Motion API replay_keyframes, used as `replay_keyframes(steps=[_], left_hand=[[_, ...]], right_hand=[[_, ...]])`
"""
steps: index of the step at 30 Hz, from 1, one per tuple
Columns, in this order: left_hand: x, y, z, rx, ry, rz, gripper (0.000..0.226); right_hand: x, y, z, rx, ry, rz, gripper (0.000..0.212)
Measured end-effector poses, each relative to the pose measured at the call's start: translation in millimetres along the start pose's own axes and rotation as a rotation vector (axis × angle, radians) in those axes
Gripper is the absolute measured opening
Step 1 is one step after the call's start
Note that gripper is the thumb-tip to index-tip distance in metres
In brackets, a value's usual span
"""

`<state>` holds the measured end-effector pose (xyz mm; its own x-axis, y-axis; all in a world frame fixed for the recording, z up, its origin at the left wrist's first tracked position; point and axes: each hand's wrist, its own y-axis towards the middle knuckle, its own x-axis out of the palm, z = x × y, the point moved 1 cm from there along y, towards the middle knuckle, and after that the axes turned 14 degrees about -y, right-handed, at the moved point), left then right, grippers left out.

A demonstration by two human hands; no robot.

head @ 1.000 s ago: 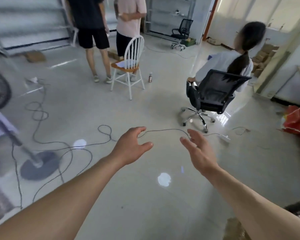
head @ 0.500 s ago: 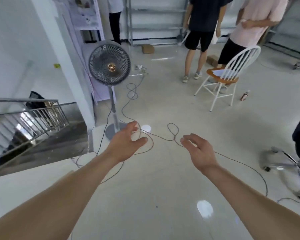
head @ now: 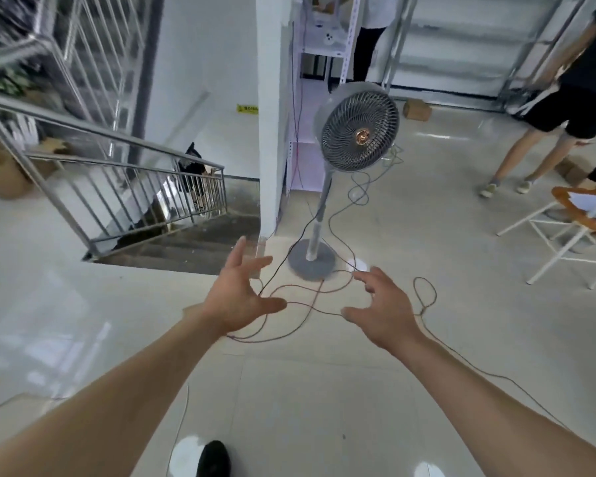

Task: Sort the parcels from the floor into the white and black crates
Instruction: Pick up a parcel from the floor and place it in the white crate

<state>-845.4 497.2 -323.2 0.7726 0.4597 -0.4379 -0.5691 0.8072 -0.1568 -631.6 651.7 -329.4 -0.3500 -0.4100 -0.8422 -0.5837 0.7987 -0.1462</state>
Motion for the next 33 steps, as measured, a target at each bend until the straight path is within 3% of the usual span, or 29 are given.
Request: replay_keyframes(steps=[4,7,9,12,15,17,20,22,25,29,33], left_hand=[[-29.8,22.3,-25.0,-0.037,-0.078,0.030,0.115],[-61.8,45.0,-46.7,-0.025,-0.035,0.077,0.094],[-86.2,59.4,-59.8,-0.024,-0.011,0.083,0.081],[-124.8,79.6,-80.7,-0.061,-0.045,0.085,0.088],[-160.4,94.6,-99.4,-0.133,-0.160,0.102,0.110],[-181.8,102.1,-112.2,-0.171,-0.123,0.130,0.100],[-208.8,112.3,-132.7,-0.204,-0.021,0.149,0.074],[-222.2,116.6,-146.6,-0.228,-0.064,0.177,0.075],[-239.0,124.4,-167.2,-0.287,-0.163,0.228,0.085],[-254.9,143.8,-191.8,-0.370,-0.055,0.240,0.069],[-264.0,174.0,-204.3,-0.433,-0.109,0.292,0.089]], right_hand=[[22.1,28.6,-38.6,-0.029,0.010,-0.073,0.091],[39.2,53.7,-71.2,-0.007,0.113,-0.115,0.088],[52.8,74.1,-92.6,-0.014,0.027,-0.104,0.075],[72.3,101.1,-125.7,-0.033,-0.079,-0.088,0.055],[90.2,121.8,-155.6,-0.043,-0.017,-0.112,0.070],[100.2,135.2,-174.0,-0.034,0.014,-0.130,0.077],[117.2,160.1,-194.7,-0.068,-0.056,-0.145,0.055],[128.1,176.5,-207.2,-0.084,-0.078,-0.169,0.052],[146.1,199.9,-224.8,-0.091,-0.046,-0.218,0.066],[174.8,243.0,-237.5,-0.131,-0.081,-0.256,0.031],[193.6,293.5,-253.0,-0.174,-0.056,-0.324,0.063]])
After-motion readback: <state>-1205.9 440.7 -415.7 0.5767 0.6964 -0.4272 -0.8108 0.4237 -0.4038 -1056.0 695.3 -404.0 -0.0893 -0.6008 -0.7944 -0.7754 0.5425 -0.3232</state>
